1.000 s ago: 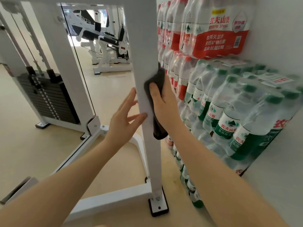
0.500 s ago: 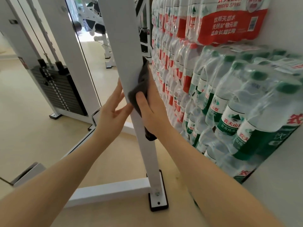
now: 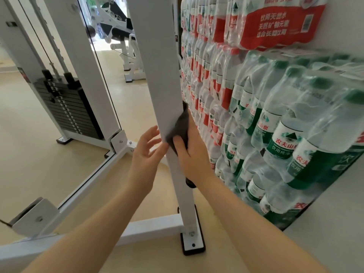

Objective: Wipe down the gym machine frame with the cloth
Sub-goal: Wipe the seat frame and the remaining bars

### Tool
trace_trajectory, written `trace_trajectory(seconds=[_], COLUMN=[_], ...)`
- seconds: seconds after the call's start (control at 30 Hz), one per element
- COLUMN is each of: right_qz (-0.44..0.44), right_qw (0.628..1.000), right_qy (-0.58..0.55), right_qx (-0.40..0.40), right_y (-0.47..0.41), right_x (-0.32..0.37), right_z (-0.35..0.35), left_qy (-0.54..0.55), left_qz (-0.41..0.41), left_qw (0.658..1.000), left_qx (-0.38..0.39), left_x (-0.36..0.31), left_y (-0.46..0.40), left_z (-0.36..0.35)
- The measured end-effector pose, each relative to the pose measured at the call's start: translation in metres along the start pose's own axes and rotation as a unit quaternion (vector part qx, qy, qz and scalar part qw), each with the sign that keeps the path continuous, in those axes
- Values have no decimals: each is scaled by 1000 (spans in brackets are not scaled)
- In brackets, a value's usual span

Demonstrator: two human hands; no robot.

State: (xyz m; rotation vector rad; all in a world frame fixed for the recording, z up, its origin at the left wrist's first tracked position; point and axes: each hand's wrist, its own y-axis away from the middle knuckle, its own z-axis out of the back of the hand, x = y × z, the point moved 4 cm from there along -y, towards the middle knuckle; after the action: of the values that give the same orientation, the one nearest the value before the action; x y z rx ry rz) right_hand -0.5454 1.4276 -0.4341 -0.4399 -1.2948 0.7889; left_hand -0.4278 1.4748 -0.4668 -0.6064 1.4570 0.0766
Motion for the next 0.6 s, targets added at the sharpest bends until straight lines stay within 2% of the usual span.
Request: trace_trajectory(seconds=[0.07,0.13,0.23,0.4,0.5,0.6], right_qz=[51,61,-24,-193,-230,-183], right_qw=[997,997,999,975,967,977], right_qy=[23,18,-31,-14,-35,-88], right_qx=[-44,-41,28,110,102,62], right_y=[-11,-9,26,120,138,108], right_x=[9,2,-32,-110,-124,-97], right_z=[3,-1,-10,-26,-31,-27], left_qy=[-11,-44,-106,-124,-103,-78], left_qz=[-8,-6,-20,-16,-25,-14], left_qw=[1000,998,992,990,993,995], left_qx=[22,46,61,65,56,57], left_x=[5,15,34,59,68,69], left_y=[3,10,22,28,31,33], left_z=[2,4,6,1,-4,-8])
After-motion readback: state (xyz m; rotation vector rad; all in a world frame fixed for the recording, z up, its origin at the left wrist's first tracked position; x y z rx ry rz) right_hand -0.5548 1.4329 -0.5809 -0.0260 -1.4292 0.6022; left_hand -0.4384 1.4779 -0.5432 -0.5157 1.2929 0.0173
